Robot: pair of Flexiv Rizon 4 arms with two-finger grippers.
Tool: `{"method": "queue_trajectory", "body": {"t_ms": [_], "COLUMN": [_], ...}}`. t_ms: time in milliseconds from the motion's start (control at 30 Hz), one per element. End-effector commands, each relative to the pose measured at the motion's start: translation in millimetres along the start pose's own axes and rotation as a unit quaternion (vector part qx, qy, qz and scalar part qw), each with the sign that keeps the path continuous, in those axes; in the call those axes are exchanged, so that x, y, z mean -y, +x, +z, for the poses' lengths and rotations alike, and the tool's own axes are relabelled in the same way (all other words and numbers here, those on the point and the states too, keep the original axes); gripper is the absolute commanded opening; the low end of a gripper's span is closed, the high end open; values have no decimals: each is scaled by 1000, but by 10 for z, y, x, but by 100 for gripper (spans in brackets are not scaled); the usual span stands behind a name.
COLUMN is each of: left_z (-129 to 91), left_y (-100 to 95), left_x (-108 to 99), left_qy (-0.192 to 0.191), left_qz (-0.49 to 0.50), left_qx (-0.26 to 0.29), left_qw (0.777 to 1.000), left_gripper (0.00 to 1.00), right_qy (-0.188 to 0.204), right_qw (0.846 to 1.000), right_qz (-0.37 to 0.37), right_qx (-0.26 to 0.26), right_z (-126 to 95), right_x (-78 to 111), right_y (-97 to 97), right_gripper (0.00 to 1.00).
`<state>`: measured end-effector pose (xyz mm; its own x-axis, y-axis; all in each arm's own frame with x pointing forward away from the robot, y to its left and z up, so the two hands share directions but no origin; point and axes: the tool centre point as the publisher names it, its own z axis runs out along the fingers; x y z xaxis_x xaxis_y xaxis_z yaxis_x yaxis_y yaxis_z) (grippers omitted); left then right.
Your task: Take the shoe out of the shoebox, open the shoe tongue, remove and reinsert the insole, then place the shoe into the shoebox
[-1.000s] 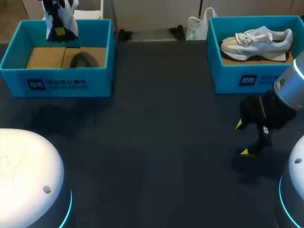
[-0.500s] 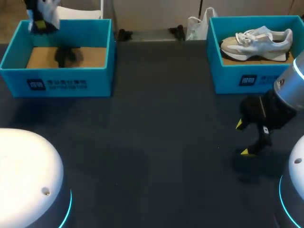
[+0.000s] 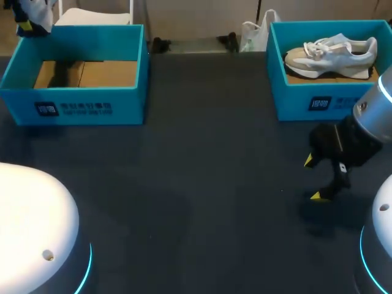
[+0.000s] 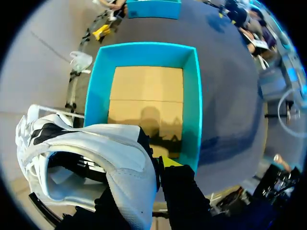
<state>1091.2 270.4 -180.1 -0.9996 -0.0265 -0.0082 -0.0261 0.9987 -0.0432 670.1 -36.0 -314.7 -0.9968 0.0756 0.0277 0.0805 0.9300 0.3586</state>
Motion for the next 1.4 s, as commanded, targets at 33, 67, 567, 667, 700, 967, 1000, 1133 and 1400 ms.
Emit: {"method": "queue_trajectory", "body": {"t_ms": [33,67,567,667,700,967,1000,1133,1400], "left_z": [-51,-47,-27,5,5,23,10,10,44], "left_y": [-19,20,31,11,9,-100,-150,-150,-162], "left_x": [-99,-129,-144,-211,-232,-452,-437,-437,-438], "left_qy": [-35,-56,-60,-62,-60,-32,-45,-45,-46], "left_qz": [176,240,301,365,370,527,499,499,528], "left_qx": [-4,2,5,18,23,9,15,15,8], "left_qw": [984,969,952,929,927,850,866,866,848], "left_gripper": [0,0,0,0,0,0,0,0,0], "right_qy": [1,1,1,1,1,1,1,1,1], "right_qw": [1000,1000,1000,1000,1000,1000,1000,1000,1000], "right_qz": [0,0,0,0,0,0,0,0,0], "right_qx": [1,1,1,1,1,1,1,1,1], "right_z": [5,5,5,5,5,5,5,5,5], "right_x": [0,0,0,0,0,0,0,0,0], "right_y": [10,10,10,10,10,10,10,10,10], "right_gripper": [100,100,100,100,100,100,100,100,100]}}
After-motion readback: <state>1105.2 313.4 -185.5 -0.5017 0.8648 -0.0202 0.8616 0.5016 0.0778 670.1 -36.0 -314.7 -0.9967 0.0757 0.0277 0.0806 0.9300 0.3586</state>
